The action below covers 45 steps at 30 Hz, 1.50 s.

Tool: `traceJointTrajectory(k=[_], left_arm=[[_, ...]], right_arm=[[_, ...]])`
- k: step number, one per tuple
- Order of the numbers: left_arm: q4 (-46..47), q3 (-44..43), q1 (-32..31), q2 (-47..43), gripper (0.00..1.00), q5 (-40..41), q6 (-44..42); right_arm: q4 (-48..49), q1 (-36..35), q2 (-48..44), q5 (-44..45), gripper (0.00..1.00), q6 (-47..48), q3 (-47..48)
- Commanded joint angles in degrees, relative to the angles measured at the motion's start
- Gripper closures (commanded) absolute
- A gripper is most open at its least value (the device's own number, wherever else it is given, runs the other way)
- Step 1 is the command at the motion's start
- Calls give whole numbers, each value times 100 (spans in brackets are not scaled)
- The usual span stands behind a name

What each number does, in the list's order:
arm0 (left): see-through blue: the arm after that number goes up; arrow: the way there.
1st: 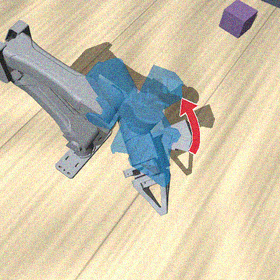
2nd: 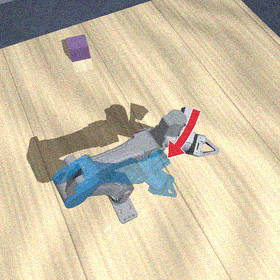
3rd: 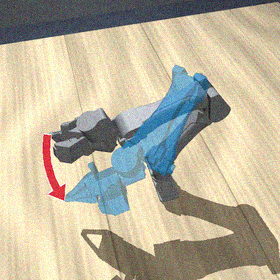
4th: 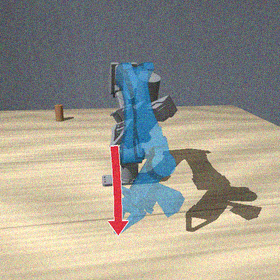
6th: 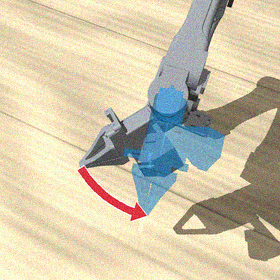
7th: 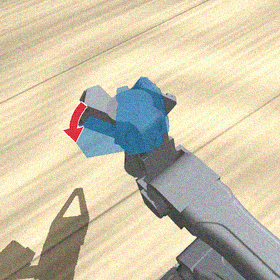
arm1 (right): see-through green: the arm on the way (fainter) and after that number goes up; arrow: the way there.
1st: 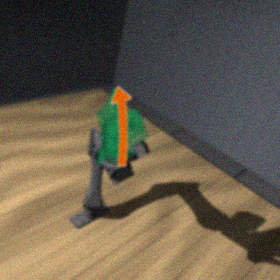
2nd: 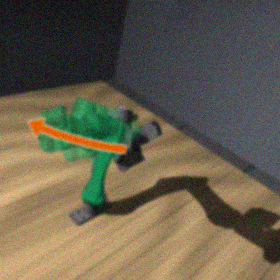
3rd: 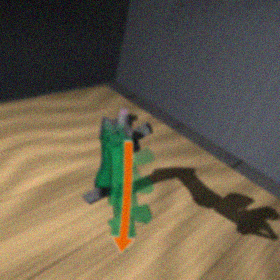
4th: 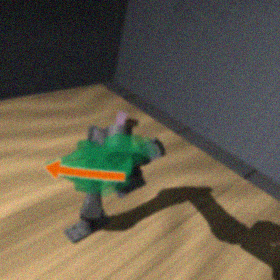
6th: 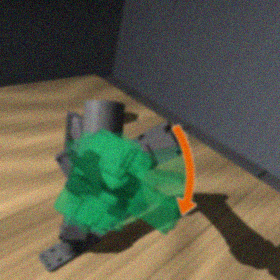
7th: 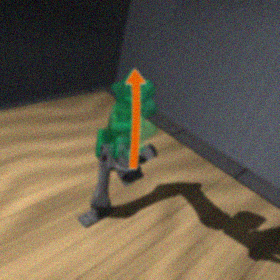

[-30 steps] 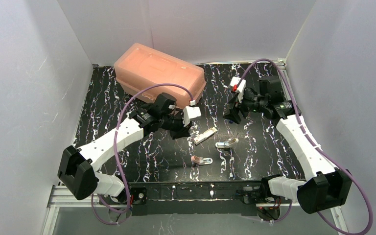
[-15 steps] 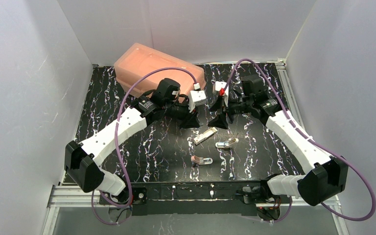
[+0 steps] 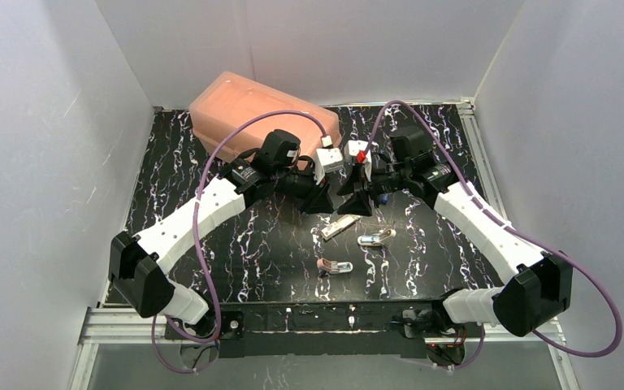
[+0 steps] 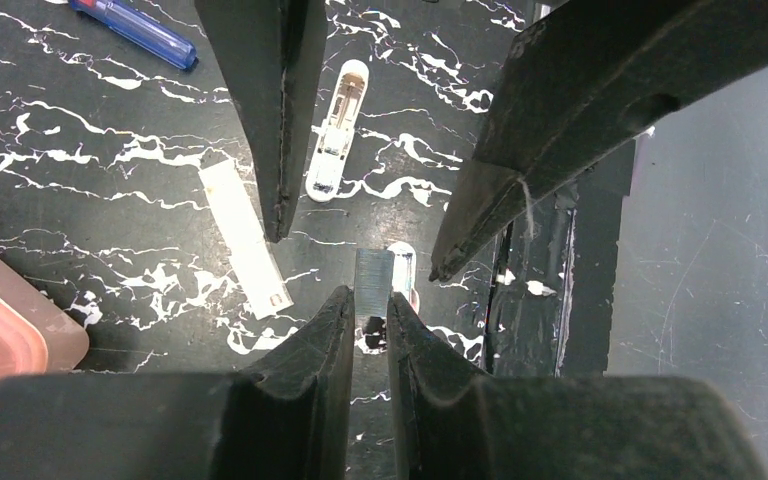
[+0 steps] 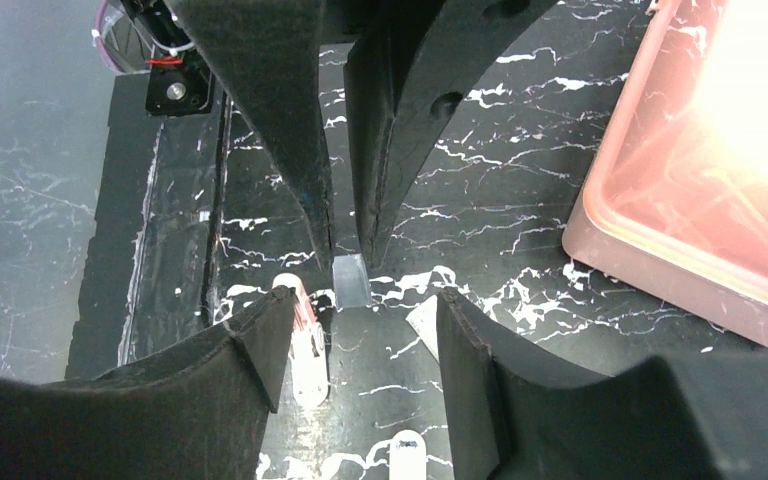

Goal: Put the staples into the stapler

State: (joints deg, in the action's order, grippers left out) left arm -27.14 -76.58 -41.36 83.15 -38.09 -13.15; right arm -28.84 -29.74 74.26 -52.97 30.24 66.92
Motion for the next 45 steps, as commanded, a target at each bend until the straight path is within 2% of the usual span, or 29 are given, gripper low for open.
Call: traceJointTrajectory(k=[1, 7, 27, 37, 39, 42, 45], left_arm=[[31, -153, -3, 19, 89, -205, 117], [77, -138, -3, 6, 89, -225, 148], [90, 46, -3, -93, 89, -175, 60], [77, 74, -3, -106, 88, -106, 17], [77, 84, -3, -115, 86, -65, 23], [89, 70, 2, -137, 74, 45, 11], [16, 0, -3, -145, 48, 293, -229]], right_arm=[[338, -27, 40, -285, 42, -150, -28], [459, -29, 62, -355, 52, -220, -145], [539, 38, 35, -524, 64, -277, -275], [659, 102, 44, -642, 77, -431, -349], [713, 120, 42, -657, 81, -503, -379], [963, 185, 19, -654, 84, -819, -491], [1523, 323, -3, -655, 87, -1557, -704]])
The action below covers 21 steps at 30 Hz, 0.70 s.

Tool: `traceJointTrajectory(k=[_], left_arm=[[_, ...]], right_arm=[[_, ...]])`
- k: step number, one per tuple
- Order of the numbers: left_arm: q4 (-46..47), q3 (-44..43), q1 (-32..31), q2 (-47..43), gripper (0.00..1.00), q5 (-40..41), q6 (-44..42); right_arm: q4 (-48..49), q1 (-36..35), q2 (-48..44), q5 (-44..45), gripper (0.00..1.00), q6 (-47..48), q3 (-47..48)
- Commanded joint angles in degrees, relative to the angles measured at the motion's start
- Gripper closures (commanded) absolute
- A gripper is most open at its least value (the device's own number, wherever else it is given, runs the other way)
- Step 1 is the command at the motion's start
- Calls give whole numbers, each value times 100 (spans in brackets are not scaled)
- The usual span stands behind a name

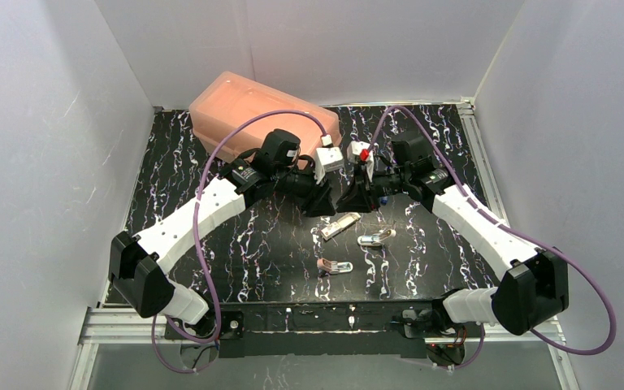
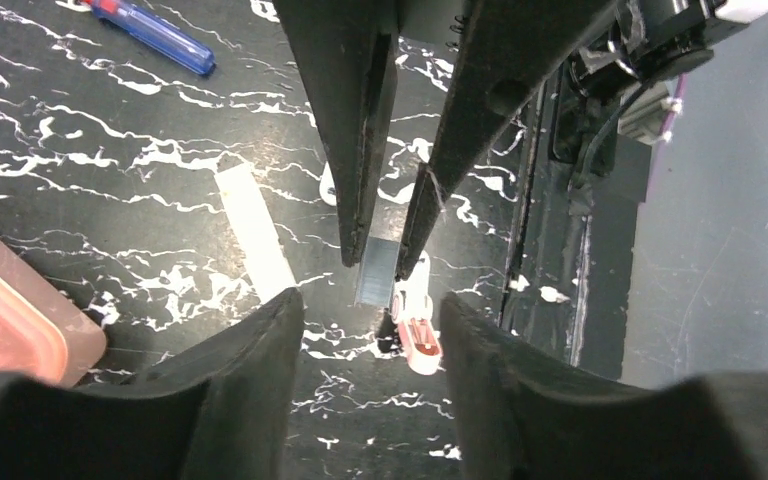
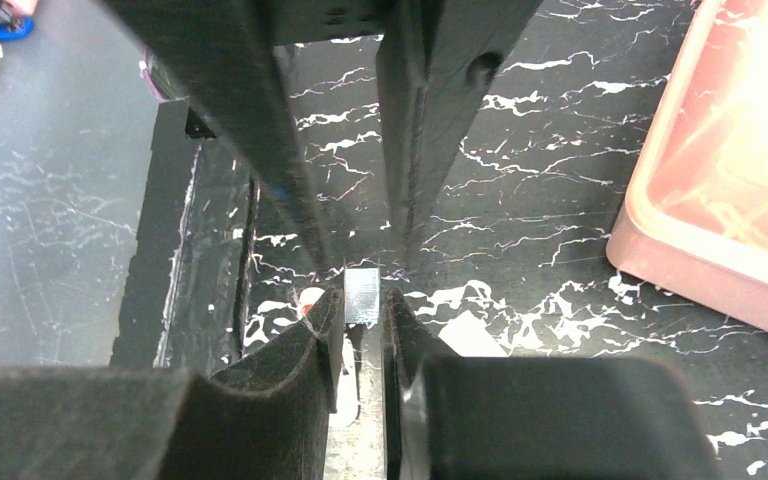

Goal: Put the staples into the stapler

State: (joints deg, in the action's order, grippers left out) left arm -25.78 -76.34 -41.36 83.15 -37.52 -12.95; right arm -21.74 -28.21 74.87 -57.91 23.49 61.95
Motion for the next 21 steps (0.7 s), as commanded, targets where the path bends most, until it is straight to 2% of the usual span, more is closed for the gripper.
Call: traceJointTrajectory(k=[1, 4, 6, 8, 11, 15, 21], left_arm=[[-128, -37, 1, -173, 40, 345, -415], [-136, -52, 50, -280, 25, 558, -1001], [-154, -106, 93, -285, 21, 500, -1415], [-139, -126, 95, -294, 19, 405, -1849], [-90, -173, 93, -239, 19, 326, -2385], [227, -133, 93, -156, 25, 594, -2855], [696, -8, 89, -162, 30, 963, -2965]], right_arm=[[1160, 251, -69, -180, 88, -1310, -309], [2411, 494, -22, -228, 89, -2791, -613], [3068, 642, 57, -283, 90, -3917, -748], [3496, 716, 160, -283, 90, -4615, -818], [3956, 744, 315, -288, 90, -5474, -878], [4514, 780, 449, -179, 91, -6442, -1076], [4864, 809, 566, -64, 91, -7031, -1310]])
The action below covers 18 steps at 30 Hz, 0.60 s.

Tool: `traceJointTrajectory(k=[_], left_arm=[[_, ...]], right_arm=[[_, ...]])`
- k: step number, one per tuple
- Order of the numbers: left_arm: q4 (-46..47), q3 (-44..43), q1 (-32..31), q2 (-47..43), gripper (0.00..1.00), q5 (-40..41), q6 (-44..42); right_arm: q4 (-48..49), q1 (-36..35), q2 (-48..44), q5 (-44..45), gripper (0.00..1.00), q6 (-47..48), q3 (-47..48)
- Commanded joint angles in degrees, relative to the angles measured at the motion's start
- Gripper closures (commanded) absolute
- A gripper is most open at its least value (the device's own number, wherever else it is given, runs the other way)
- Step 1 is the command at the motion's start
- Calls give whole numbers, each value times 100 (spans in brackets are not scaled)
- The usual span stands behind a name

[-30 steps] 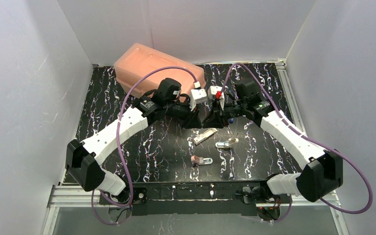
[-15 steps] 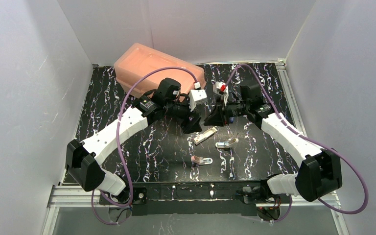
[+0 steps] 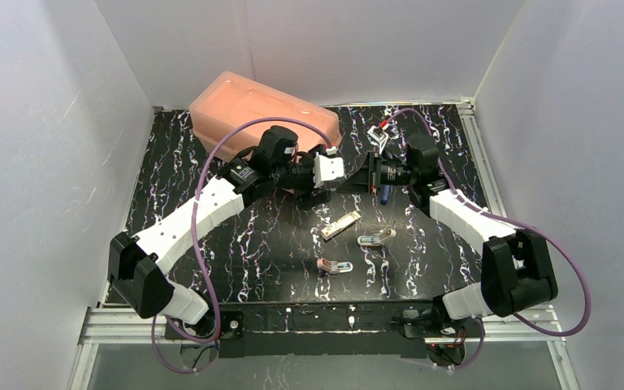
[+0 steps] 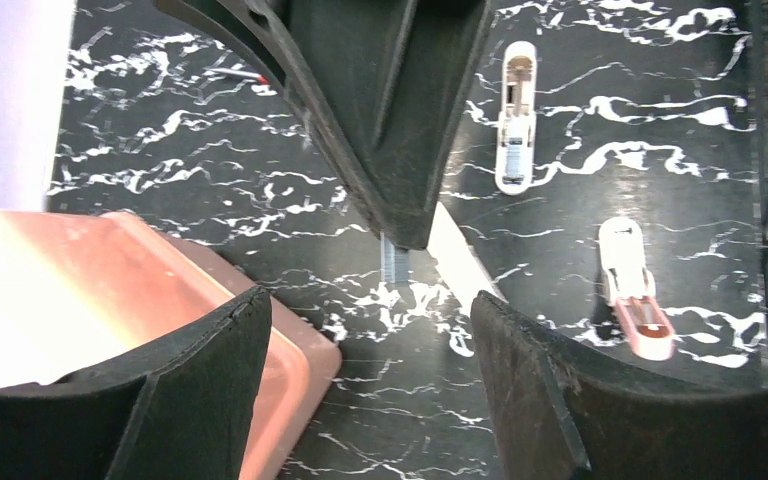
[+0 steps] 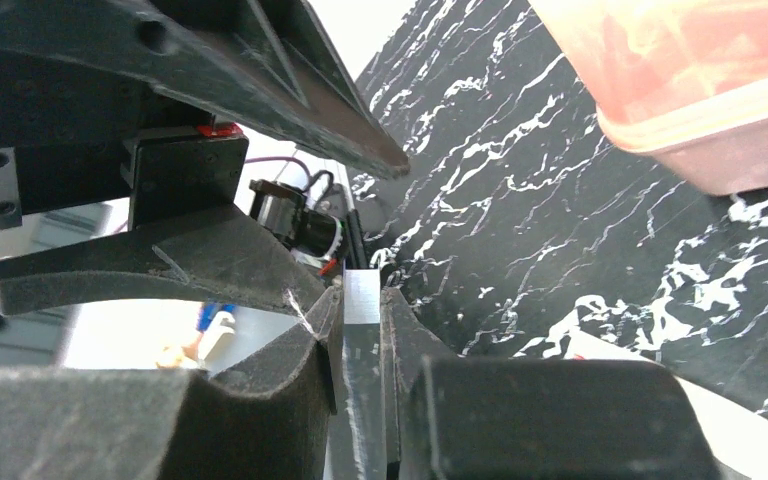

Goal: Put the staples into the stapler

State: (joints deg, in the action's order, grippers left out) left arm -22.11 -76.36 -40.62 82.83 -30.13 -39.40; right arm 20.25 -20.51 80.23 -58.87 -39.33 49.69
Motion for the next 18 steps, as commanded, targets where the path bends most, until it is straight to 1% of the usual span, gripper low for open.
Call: traceJointTrajectory(k=[1, 6, 13, 15, 18], left_arm=[[338, -10, 11, -119, 32, 227, -330], [347, 13, -18, -92, 44, 46, -336], [347, -54, -97, 6, 60, 104, -320], [347, -95, -118, 31, 63, 127, -314], [342, -115, -169, 79, 64, 179, -331]], right_arm=[[712, 44, 47, 33, 91, -815, -101], [785, 64, 89, 42, 92, -1102, -101], [809, 124, 87, 68, 92, -1165, -117], [812, 130, 89, 69, 92, -1174, -118], [818, 146, 81, 84, 92, -1191, -137]])
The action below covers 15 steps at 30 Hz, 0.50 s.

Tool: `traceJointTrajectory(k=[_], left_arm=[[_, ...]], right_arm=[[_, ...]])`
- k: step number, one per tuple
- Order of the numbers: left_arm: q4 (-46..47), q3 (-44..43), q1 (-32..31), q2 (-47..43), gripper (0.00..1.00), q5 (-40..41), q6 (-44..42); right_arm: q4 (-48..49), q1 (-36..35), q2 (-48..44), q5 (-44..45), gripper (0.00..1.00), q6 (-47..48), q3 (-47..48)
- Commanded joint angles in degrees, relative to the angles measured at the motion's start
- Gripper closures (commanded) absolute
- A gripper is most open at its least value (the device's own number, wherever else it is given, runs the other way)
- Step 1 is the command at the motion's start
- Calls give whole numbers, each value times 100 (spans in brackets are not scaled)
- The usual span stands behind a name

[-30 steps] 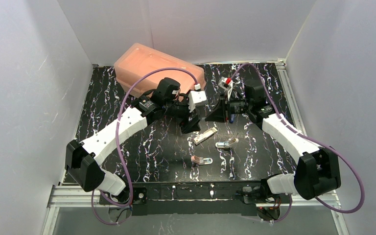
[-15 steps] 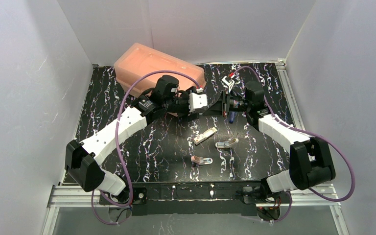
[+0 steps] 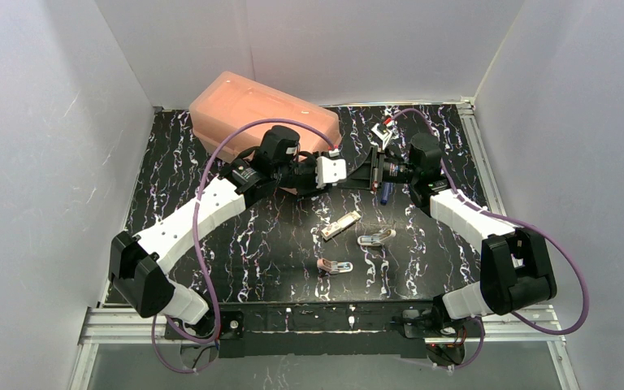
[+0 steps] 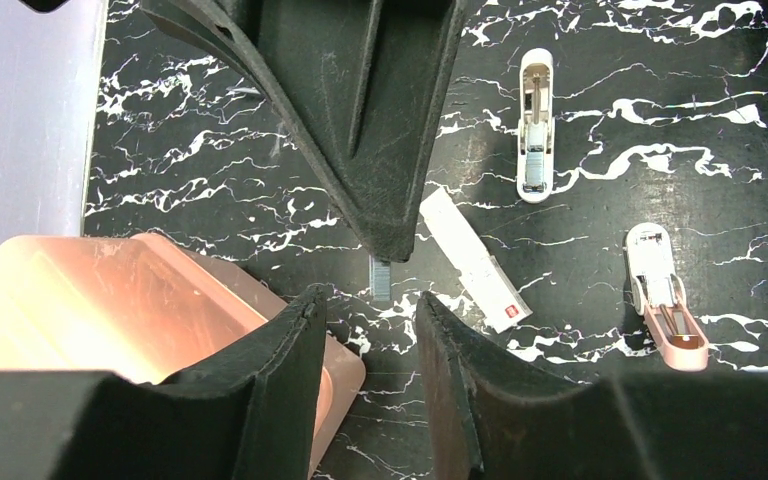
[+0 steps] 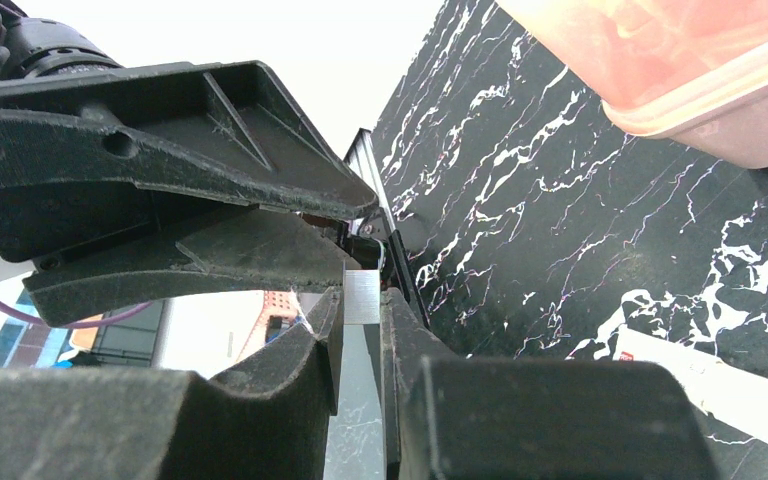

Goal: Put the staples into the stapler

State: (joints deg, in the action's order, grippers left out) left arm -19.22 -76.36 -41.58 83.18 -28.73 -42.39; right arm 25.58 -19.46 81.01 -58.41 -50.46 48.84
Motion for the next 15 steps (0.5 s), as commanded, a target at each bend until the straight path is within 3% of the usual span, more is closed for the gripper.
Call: traceJointTrajectory(k=[1, 15], left_arm=[[54, -109, -85, 54, 64, 43, -23], [154, -159, -167, 167, 74, 225, 85]], right_arm=[[293, 51, -7, 36, 93, -90, -51], [372, 118, -75, 76, 94, -140, -133]])
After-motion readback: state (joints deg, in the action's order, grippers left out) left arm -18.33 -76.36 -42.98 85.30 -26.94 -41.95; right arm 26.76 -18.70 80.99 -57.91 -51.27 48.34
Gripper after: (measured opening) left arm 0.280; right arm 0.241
